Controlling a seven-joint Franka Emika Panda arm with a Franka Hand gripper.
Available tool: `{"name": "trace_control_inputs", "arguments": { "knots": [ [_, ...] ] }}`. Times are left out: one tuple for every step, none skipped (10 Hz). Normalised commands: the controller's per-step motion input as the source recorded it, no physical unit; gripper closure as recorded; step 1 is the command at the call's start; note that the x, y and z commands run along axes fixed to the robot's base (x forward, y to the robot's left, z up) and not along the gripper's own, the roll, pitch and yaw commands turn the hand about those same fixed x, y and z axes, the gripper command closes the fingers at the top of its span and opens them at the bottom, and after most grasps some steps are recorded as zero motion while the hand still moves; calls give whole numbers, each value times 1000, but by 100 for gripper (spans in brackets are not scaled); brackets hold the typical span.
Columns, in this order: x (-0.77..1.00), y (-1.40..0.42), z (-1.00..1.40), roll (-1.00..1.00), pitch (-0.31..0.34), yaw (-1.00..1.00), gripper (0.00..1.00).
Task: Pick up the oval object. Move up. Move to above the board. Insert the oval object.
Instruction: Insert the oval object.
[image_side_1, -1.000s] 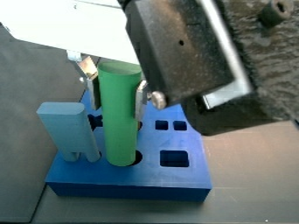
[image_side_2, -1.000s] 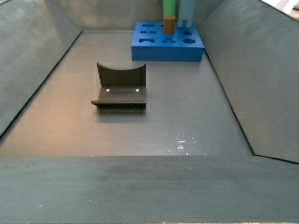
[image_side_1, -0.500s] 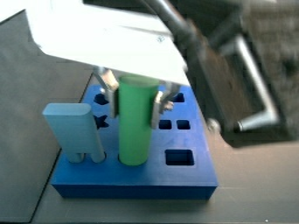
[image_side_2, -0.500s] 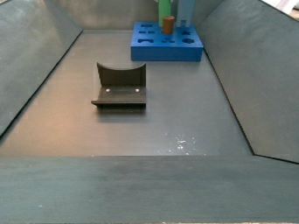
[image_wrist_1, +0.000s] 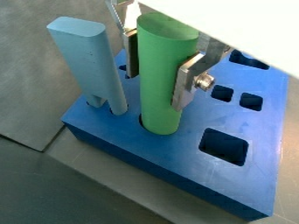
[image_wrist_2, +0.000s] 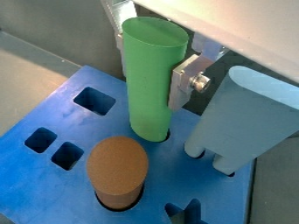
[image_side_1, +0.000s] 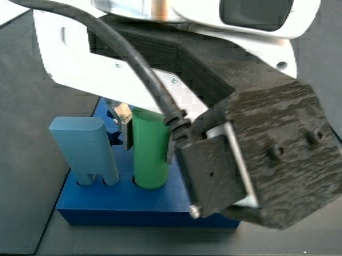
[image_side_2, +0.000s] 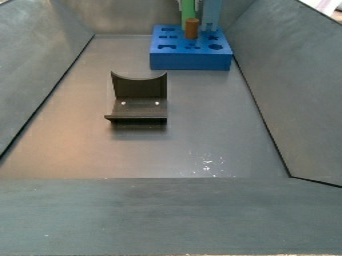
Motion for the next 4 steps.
{"name": "trace_control_inputs", "arguments": {
  "knots": [
    [-14, 0, 0, 0, 19, -3, 100],
    [0, 0, 0, 9, 0, 0, 100],
    [0, 0, 0, 6, 0, 0, 100],
    [0, 0, 0, 0, 0, 0, 100]
  ]
}}
